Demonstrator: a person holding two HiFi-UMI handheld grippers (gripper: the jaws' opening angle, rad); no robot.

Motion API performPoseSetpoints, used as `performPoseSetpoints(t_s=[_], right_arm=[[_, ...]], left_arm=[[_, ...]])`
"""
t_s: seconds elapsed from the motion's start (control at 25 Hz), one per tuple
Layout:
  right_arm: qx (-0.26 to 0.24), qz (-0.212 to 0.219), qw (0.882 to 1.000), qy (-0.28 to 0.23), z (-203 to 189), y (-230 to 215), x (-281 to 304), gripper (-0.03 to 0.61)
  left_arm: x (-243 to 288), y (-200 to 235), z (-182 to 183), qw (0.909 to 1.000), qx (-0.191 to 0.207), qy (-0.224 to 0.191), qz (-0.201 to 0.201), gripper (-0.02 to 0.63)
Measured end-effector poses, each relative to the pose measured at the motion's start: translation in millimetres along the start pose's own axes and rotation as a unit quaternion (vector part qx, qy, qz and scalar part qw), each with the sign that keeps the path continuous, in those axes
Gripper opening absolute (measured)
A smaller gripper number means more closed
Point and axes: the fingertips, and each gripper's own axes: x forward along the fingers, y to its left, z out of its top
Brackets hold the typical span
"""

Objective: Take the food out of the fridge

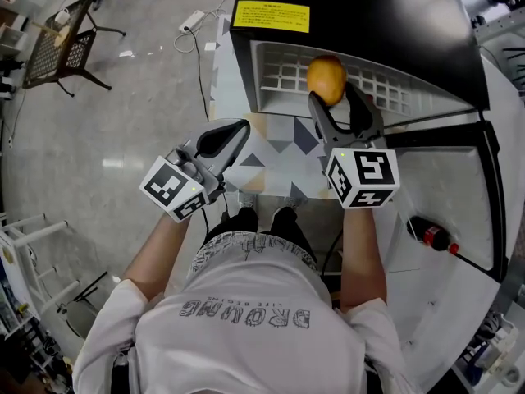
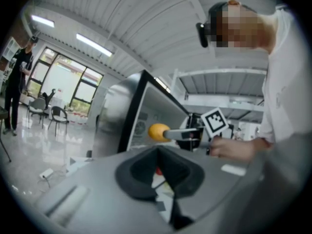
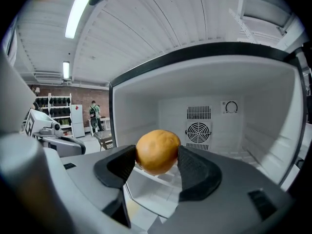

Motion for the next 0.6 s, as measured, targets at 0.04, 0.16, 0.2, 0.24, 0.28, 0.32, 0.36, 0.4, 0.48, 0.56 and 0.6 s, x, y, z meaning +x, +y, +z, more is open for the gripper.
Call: performPoseSetpoints(t_s=[0.04,0.16,0.2,0.24,0.28,0.32,0.36,0.4,0.48,0.56,0.6], right_arm=[[0.001,-0.001,1.000,-0.003,1,-2,-4,0.273],[0.004,-0.003,1.000,-0.010,2,-6,-14,0.273],[0.005,-0.004,1.000,-0.013,3,-7,-17,0.273],[0.006,-0.005,1.000,-0.015,3,-9,-21,0.273],[0.008,-0.005,1.000,-0.017,3,-10,-24,0.273],[0.010,-0.006,1.000,-0.019,3,-12,-27,0.273],[0.011,-0.006,1.000,-0.020,2,-14,-30,0.272],[0.013,-0.007,1.000,-0.021,2,-16,-33,0.272],[0.015,-0.007,1.000,-0.023,1,-18,-38,0.272],[0.017,-0.008,1.000,-0.024,-1,-19,-44,0.272],[0.018,-0.008,1.000,-0.024,-2,-19,-47,0.272]], left_arm=[[2,-2,1,1.0000,0.002,0.001,-0.002,0.006],[7,-9,4,0.9999,0.008,0.002,-0.008,0.006],[8,-11,5,0.9999,0.009,0.003,-0.010,0.006],[10,-13,5,0.9999,0.011,0.003,-0.012,0.006],[12,-15,6,0.9998,0.012,0.004,-0.014,0.006],[14,-17,6,0.9998,0.014,0.005,-0.016,0.006],[16,-19,7,0.9997,0.015,0.006,-0.017,0.006],[17,-21,7,0.9997,0.016,0.006,-0.019,0.006],[20,-24,8,0.9996,0.018,0.007,-0.021,0.006],[22,-26,10,0.9995,0.020,0.008,-0.023,0.006],[23,-28,10,0.9994,0.021,0.007,-0.025,0.006]])
